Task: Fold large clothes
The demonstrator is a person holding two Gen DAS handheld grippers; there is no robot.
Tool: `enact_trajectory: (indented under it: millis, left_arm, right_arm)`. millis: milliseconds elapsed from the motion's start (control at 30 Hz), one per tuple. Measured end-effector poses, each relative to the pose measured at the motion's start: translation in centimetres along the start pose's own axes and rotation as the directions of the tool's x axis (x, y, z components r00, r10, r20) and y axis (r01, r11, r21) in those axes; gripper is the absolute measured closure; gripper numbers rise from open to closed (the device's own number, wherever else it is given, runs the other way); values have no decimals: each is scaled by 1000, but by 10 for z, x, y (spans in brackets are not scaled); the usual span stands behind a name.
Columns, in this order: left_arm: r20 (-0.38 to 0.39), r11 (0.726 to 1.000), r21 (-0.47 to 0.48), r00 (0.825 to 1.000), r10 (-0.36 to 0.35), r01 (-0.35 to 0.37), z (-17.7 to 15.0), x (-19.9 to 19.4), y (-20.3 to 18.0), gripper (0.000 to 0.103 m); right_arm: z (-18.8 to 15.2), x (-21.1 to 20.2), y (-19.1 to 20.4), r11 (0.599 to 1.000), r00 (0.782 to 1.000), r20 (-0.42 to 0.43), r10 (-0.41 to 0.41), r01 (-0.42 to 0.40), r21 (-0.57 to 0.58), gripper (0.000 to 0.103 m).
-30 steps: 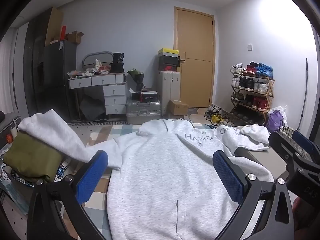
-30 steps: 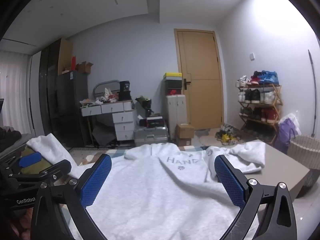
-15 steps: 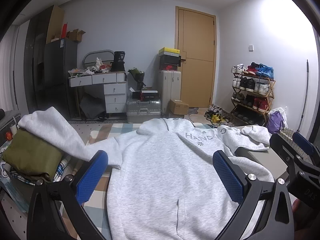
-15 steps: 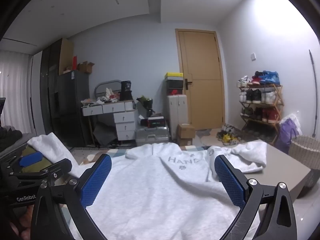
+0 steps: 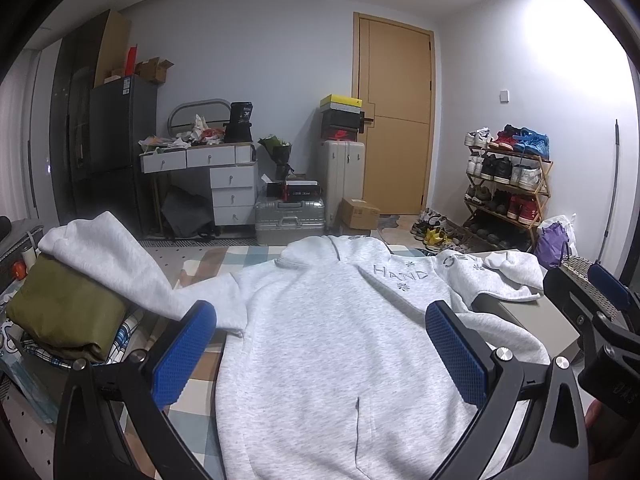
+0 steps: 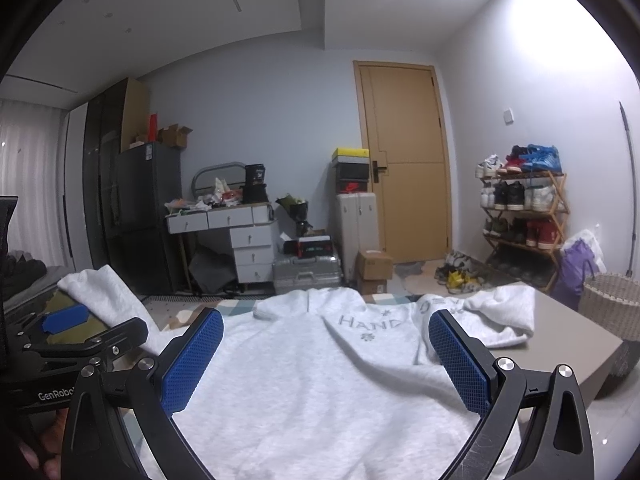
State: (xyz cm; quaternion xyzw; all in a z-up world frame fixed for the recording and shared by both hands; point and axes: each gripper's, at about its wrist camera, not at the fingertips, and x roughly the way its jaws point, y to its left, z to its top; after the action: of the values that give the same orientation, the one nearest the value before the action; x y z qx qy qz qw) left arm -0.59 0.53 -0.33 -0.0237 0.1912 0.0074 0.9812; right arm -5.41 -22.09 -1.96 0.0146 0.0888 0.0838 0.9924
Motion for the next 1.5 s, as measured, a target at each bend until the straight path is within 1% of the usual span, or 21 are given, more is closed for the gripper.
enact_trajectory:
  millis: [933,1267,1500]
  left_arm:
    - [-8,1000,7,1000,2,-2,-5,2,-3,1]
    - [-14,1000,13,1000,0,0,-6,5,-4,1]
    - [-34,1000,20,999,1,0,-9,18,-5,1]
  right_arm:
    - [-10,-2,-9,1000,1000,-5,3,-3,11,0]
    - [-12,2,-13,1000,1000,-24,-4,4,25,0]
    - [-17,11,-19,1000,999,-49,-13,14,20,0]
